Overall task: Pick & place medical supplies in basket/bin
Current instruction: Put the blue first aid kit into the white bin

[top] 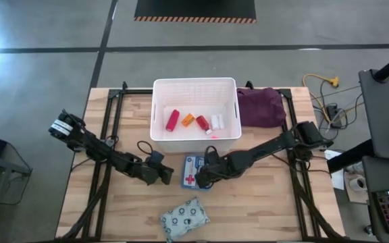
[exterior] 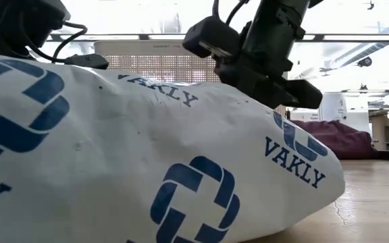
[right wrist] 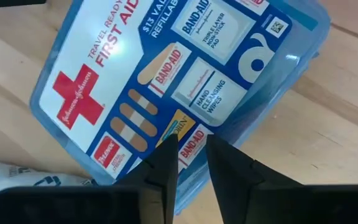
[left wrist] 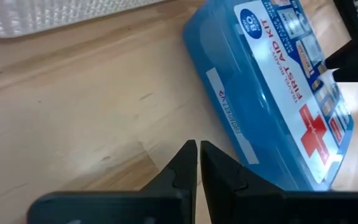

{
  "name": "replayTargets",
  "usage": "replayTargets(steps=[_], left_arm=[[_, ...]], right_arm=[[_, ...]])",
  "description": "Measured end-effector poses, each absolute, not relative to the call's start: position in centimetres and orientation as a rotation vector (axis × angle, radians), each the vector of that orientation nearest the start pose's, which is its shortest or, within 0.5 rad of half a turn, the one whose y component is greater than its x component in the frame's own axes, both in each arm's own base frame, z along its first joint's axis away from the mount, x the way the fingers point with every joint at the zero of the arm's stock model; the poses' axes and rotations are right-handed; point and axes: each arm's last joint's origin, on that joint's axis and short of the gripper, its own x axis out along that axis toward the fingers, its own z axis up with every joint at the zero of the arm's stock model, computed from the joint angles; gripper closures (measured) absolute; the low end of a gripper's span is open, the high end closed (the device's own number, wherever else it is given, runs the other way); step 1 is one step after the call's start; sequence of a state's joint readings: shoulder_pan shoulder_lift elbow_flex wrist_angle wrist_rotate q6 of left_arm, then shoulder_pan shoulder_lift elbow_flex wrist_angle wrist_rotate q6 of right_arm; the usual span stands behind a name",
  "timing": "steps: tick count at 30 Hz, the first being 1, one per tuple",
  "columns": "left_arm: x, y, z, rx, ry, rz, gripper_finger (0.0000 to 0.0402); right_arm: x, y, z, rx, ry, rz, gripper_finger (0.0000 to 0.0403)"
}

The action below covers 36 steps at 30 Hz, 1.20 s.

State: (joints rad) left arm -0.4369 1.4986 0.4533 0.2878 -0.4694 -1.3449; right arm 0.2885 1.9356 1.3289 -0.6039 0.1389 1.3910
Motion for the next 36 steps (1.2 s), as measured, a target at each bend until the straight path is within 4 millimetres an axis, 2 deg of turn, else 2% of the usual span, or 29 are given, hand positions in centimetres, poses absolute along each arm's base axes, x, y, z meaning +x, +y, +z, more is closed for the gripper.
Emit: replayTargets(steps=[6, 15, 19, 22, 28, 36], left_arm=[[22.8, -9.2, 12.3, -0.975, 0.515, 0.451, 0.0398], [23.0, -9.3, 12.5, -0.992, 0.493, 0.435, 0.0398], [22.9, -9.3, 12.4, -0.990, 0.495, 0.437, 0.0398], [23.1, -9.3, 12.2, -0.992, 0.493, 0.436, 0.0398], [24.6, -9.9, 10.8, -1.035, 0.452, 0.377, 0.0398], [27.4, -11.2, 10.7, -1.055, 0.393, 0.337, 0.0398]], right_arm=[[36.9, 10.6, 15.2, 0.951, 1.104, -0.696, 0.0324], [36.6, 10.7, 15.1, 0.929, 1.116, -0.713, 0.0330], [36.3, 11.2, 15.6, 0.919, 1.077, -0.735, 0.0330], [35.8, 11.2, 17.1, 0.898, 1.031, -0.752, 0.0326], [34.9, 10.2, 19.0, 0.854, 0.991, -0.848, 0.0294], [34.9, 10.7, 16.5, 0.913, 1.079, -0.856, 0.0280]])
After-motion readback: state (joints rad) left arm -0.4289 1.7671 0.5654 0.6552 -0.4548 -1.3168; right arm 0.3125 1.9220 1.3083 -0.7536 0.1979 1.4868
